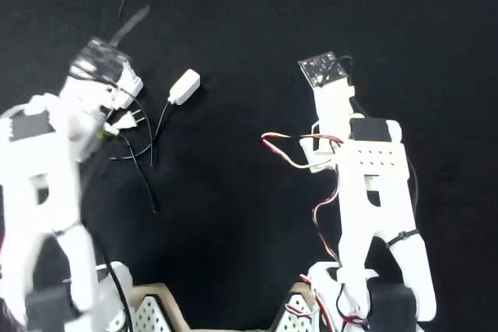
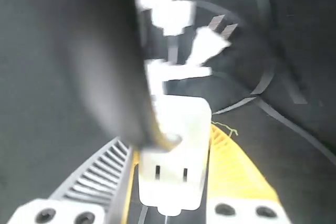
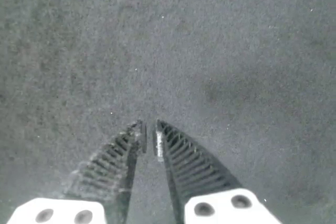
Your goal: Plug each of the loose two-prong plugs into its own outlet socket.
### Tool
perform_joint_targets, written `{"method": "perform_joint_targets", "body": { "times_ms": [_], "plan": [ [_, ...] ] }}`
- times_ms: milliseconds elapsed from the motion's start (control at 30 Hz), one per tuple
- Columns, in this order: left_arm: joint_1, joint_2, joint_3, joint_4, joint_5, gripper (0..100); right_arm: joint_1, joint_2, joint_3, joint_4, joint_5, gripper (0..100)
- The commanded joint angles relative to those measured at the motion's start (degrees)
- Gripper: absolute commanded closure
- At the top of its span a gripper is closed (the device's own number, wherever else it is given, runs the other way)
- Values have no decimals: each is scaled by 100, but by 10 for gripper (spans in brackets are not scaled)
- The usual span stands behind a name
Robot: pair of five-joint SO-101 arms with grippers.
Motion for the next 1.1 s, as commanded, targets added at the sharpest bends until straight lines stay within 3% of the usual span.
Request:
{"method": "perform_joint_targets", "body": {
  "times_ms": [0, 200, 400, 567, 667, 867, 1067],
  "plan": [
    [-558, 1178, -1429, 44, -264, 971, 35, -13, 13, -88, 35, 973],
    [-1015, 3235, -3371, 44, -334, 971, -193, -13, 154, -211, 62, 973],
    [-989, 5029, -4954, 35, -255, 971, -211, -13, 154, -211, 70, 973],
    [-769, 6286, -6035, 114, 255, 970, -202, -22, 136, -158, 79, 973],
    [-602, 6699, -6633, 897, 404, 910, -202, -22, 136, -158, 79, 972],
    [-585, 6892, -7943, 2259, 484, 645, -202, -22, 136, -158, 79, 972],
    [-760, 6664, -9235, 3692, 79, 656, -202, -22, 136, -176, 79, 972]
  ]
}}
